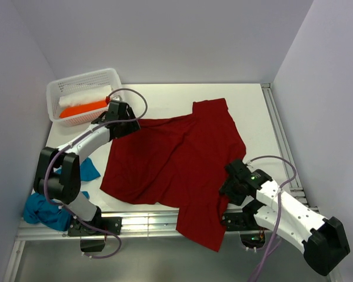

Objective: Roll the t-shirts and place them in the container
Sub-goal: Flatten the tshirt

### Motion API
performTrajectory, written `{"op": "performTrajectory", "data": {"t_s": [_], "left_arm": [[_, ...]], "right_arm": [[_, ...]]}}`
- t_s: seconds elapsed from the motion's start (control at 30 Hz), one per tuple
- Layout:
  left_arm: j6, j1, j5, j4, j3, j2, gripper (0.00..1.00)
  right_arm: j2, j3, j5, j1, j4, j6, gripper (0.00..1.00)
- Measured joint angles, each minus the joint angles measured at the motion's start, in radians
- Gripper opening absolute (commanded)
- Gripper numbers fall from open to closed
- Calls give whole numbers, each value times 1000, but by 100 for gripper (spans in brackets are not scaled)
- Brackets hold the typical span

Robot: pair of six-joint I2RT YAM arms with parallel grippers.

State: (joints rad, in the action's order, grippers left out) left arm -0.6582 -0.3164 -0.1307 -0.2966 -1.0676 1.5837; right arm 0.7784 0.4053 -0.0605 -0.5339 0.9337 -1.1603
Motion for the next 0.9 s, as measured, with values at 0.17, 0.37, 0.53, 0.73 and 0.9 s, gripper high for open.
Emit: {"op": "performTrajectory", "data": {"t_s": [0.17, 0.37, 0.53, 0.73, 0.9], "left_arm": [[-1, 2, 3, 2, -47, 60, 70], [-16, 5, 20, 22, -99, 156, 70], [-18, 5, 32, 29, -153, 247, 69], [-38, 5, 27, 48, -223, 333, 67], [-43, 5, 0, 57, -291, 403, 59]], "right_arm": [[78, -5, -6, -23, -45, -28, 11], [107, 9, -64, -25, -21, -82, 0], [80, 8, -71, -25, -10, -124, 0], [28, 8, -80, -25, 0, -155, 0], [40, 7, -79, -25, -2, -157, 0]]}}
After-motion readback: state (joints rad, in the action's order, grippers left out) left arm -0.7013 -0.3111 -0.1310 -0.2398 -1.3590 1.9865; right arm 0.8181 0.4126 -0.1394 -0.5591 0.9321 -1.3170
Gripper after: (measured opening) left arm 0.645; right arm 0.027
